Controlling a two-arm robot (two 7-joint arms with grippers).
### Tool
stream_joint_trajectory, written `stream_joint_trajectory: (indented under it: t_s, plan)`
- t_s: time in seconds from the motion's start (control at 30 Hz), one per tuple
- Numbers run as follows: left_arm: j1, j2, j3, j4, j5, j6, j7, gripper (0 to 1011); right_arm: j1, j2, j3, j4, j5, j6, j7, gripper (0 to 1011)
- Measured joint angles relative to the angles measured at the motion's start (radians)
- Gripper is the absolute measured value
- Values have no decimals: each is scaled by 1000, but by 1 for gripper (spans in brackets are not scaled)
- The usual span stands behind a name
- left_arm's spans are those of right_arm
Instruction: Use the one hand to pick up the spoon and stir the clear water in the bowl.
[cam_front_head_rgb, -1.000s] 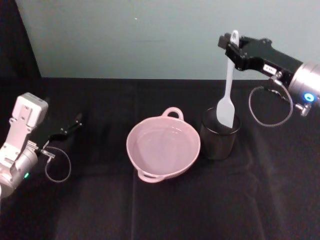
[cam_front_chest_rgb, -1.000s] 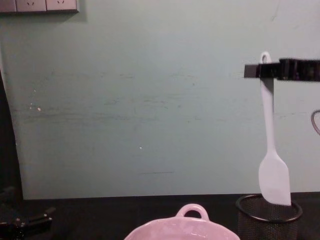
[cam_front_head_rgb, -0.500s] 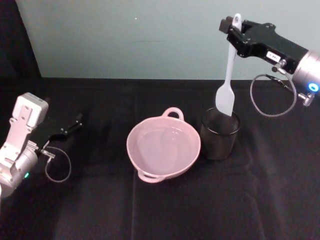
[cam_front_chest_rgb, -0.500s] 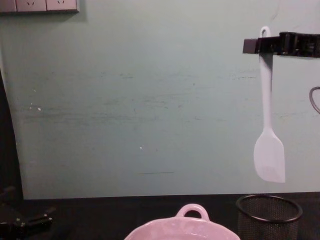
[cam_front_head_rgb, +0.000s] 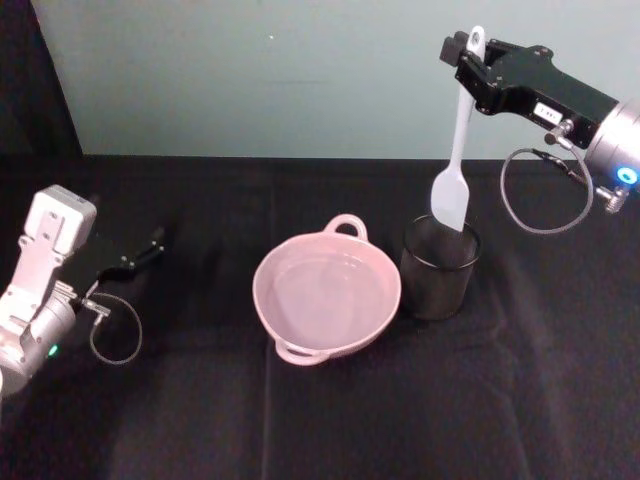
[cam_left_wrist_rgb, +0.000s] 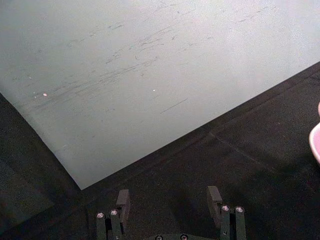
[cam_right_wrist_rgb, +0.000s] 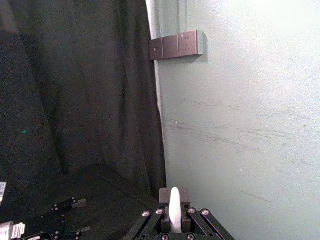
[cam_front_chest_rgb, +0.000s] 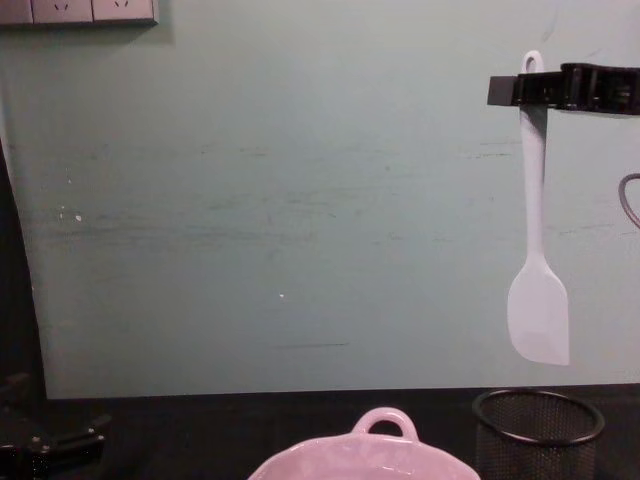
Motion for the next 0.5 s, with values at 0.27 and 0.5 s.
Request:
stream_joint_trajectory:
  t_s: [0.27, 0.5]
  plan:
    - [0, 0, 0, 0, 0, 0, 0, 1011, -10, 0, 5, 1, 7, -20, 7, 112]
    - [0, 0, 0, 0, 0, 0, 0, 1011, 12, -39, -29, 40, 25, -56, 69, 112]
